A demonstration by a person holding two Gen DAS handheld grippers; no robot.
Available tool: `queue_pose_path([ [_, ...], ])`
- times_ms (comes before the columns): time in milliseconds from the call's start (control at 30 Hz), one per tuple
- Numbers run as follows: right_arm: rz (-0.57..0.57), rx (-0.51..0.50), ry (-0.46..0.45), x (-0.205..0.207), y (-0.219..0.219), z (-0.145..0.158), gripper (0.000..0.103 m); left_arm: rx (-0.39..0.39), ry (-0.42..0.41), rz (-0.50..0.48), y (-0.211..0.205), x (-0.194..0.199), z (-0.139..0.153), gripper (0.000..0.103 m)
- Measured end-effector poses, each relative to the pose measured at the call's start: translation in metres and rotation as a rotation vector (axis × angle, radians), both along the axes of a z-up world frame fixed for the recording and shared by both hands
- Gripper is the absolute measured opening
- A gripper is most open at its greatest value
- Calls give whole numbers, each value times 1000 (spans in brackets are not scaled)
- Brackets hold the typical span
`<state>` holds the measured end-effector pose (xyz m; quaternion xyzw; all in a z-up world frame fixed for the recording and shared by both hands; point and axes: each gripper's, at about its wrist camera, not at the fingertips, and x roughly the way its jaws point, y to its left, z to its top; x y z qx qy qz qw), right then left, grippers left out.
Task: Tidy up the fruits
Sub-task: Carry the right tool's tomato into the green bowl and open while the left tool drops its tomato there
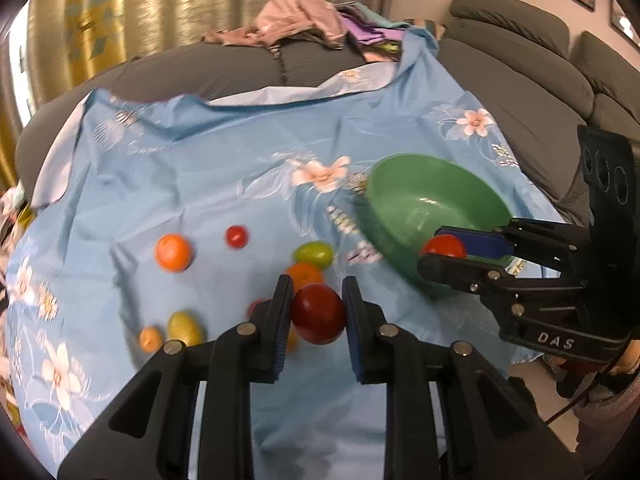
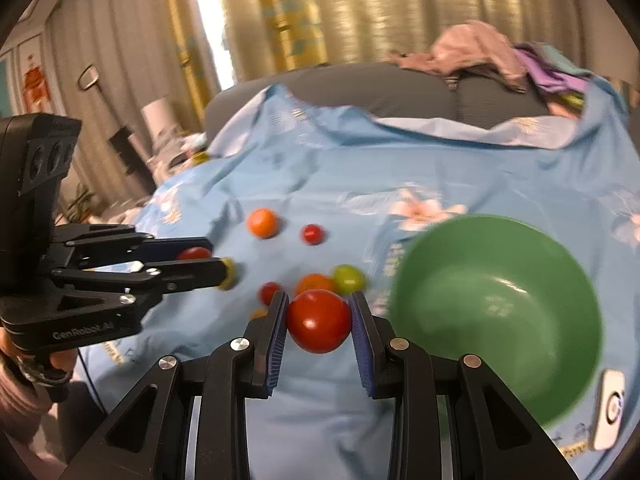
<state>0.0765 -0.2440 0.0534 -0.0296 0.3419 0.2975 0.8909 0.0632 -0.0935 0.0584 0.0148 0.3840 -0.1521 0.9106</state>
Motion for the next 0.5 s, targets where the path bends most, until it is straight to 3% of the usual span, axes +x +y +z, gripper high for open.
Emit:
queue_pose_path([
  [300, -192, 22, 26, 15, -66, -6, 33, -37, 12, -152, -68, 40, 5, 24],
  [500, -230, 10, 63, 20, -84, -18, 33, -11, 70, -204, -104, 61, -15, 25],
])
